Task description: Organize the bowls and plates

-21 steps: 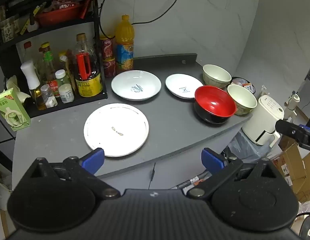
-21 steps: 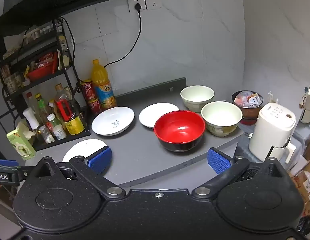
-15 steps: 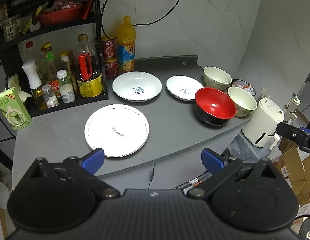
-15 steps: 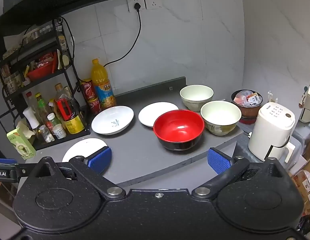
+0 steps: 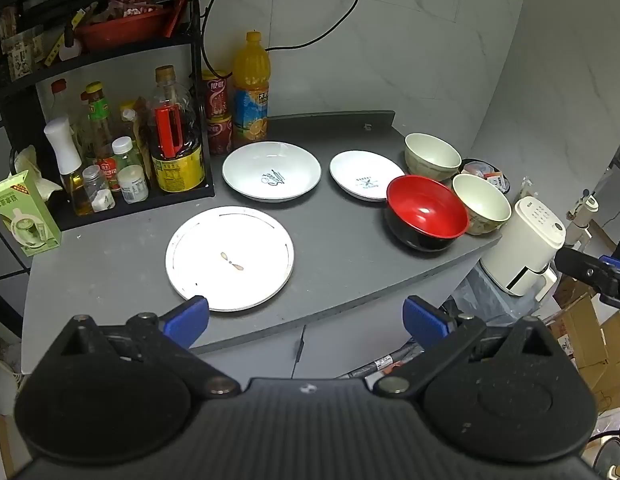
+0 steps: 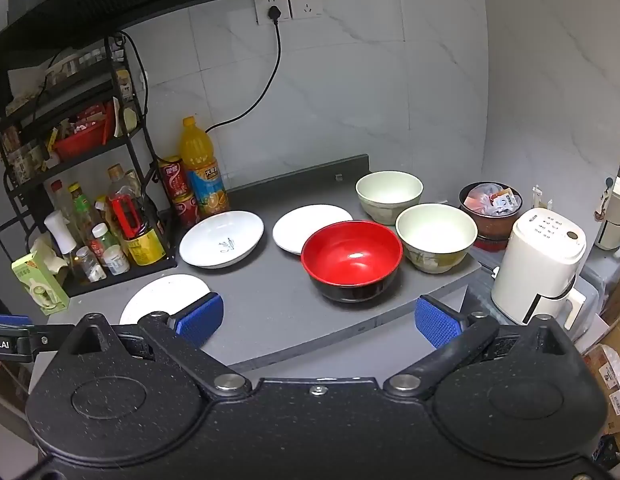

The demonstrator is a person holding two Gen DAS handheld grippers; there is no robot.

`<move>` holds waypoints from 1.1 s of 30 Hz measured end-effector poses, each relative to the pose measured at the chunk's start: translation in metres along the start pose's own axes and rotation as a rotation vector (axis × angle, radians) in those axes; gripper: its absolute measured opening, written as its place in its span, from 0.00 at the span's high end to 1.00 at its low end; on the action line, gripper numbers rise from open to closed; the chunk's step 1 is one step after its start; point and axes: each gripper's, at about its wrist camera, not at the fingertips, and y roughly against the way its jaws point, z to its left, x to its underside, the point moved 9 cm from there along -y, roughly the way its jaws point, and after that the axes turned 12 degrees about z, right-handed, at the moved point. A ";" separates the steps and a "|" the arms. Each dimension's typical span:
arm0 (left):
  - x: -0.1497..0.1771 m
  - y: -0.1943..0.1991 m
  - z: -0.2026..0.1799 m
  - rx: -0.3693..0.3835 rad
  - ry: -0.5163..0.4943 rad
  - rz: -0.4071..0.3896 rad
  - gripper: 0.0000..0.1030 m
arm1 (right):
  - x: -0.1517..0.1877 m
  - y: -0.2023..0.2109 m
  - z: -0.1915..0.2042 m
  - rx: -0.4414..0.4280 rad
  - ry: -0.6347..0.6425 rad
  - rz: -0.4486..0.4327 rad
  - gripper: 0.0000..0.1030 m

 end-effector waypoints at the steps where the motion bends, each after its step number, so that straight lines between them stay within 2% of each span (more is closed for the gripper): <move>1: 0.000 0.000 0.000 -0.001 0.001 -0.001 0.01 | 0.000 0.000 0.000 -0.001 0.001 -0.001 0.00; 33: 0.005 0.008 0.001 -0.022 0.037 -0.016 0.01 | -0.003 0.002 0.000 -0.006 0.020 -0.010 0.00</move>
